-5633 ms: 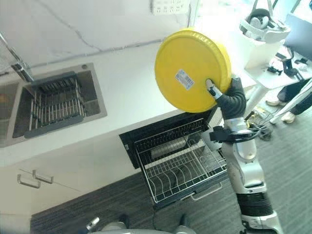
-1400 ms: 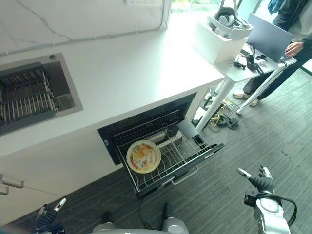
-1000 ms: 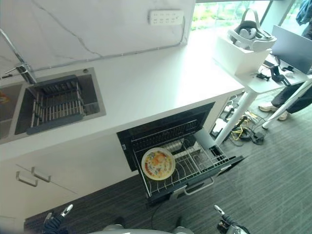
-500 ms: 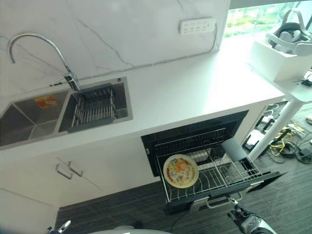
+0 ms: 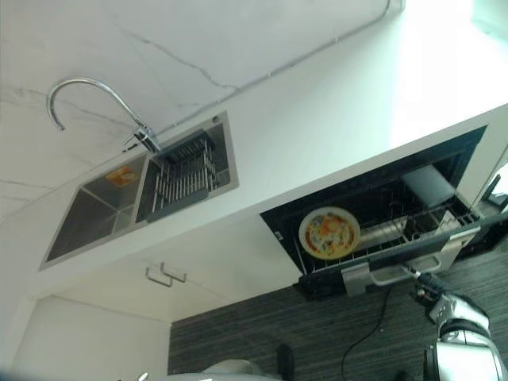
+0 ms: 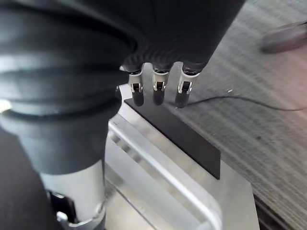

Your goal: Place the dishes in the dishwasher.

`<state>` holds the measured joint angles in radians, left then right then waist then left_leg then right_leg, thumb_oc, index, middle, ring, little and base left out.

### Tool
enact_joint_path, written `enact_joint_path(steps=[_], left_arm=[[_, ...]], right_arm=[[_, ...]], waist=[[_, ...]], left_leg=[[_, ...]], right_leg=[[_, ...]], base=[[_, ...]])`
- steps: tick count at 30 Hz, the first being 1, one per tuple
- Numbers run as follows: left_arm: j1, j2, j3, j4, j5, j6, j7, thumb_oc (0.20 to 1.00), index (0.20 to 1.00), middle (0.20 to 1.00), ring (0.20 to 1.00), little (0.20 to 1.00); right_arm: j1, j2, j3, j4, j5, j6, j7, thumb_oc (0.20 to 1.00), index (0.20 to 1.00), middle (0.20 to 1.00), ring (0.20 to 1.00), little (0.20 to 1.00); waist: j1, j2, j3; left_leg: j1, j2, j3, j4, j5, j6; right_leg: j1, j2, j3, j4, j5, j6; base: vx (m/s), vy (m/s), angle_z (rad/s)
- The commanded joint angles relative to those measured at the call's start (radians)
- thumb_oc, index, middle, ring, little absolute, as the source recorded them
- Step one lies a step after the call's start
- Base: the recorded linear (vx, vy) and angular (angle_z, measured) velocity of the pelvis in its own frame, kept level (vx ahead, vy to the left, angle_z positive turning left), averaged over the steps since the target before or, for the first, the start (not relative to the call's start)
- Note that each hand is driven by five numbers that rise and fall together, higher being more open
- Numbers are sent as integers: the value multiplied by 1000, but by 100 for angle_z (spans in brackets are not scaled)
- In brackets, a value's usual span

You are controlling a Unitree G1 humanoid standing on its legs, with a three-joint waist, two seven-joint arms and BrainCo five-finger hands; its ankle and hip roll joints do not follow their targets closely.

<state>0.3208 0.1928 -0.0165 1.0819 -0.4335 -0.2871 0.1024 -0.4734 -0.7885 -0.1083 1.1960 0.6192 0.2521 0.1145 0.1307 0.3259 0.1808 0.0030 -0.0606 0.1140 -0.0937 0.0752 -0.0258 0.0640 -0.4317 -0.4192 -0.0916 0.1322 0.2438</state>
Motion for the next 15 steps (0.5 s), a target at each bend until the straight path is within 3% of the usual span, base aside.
enact_joint_path(steps=[1, 9, 13, 15], left_arm=[[-97, 44, -65, 33, -42, -57, -18, 1000, 1000, 1000, 1000, 1000], [-81, 95, -78, -4, -41, -66, -95, 1000, 1000, 1000, 1000, 1000], [-65, 129, -62, -65, -7, -34, -124, 1000, 1000, 1000, 1000, 1000], [-47, 141, -50, -104, 7, -17, -156, 1000, 1000, 1000, 1000, 1000]], right_arm=[[-252, -23, 35, -35, -7, -22, -4, 1000, 1000, 1000, 1000, 1000], [-664, -223, 206, -8, -56, -24, -99, 1000, 1000, 1000, 1000, 1000], [-826, -254, 294, -23, -117, -98, -122, 1000, 1000, 1000, 1000, 1000], [-850, -264, 322, -29, -138, -124, -88, 1000, 1000, 1000, 1000, 1000]], waist=[[80, 17, 71], [161, 92, 134], [197, 84, 123], [204, 72, 117]], left_leg=[[-37, 14, 0, 6, -45, -76], [-164, -41, -20, 6, 1, -68], [-176, -55, -50, 6, -10, -73], [-170, -51, -59, 6, -11, -73]], right_leg=[[-72, -1, 13, 167, -141, -52], [-195, -85, -5, 227, -112, -42], [-200, -99, -15, 243, -131, -27], [-204, -100, -20, 260, -130, -26]], base=[[-21, 136, 7], [-20, 110, 31], [112, -3, 16], [73, 27, 4]])
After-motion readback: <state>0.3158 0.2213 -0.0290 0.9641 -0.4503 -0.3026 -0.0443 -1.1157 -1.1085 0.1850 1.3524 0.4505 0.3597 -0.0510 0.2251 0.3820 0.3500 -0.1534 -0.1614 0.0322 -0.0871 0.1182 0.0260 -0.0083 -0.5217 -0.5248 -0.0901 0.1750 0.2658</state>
